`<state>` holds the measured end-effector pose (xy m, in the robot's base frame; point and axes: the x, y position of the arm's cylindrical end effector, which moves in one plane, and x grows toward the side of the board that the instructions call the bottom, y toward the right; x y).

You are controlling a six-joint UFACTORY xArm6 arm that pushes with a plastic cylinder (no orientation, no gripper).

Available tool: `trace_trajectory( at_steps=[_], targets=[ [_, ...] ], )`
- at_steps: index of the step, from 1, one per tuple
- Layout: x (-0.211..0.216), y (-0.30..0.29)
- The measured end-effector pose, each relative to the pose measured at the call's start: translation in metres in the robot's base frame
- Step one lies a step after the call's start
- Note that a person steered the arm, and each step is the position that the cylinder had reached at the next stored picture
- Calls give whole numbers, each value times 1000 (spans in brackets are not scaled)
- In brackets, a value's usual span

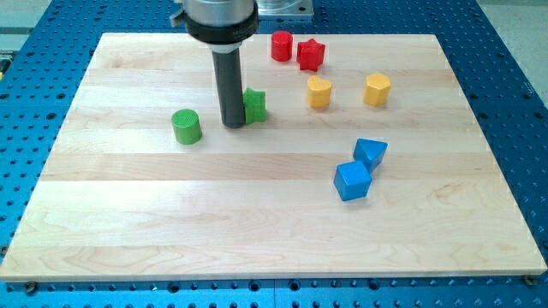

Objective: Place the green blocks at the center of the board

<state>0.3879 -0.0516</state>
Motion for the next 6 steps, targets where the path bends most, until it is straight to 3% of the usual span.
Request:
trace_trajectory(
  at_steps=[2, 4, 6],
  targets=[
    [-39, -10],
    [-34, 47],
    [-24, -123]
  ],
)
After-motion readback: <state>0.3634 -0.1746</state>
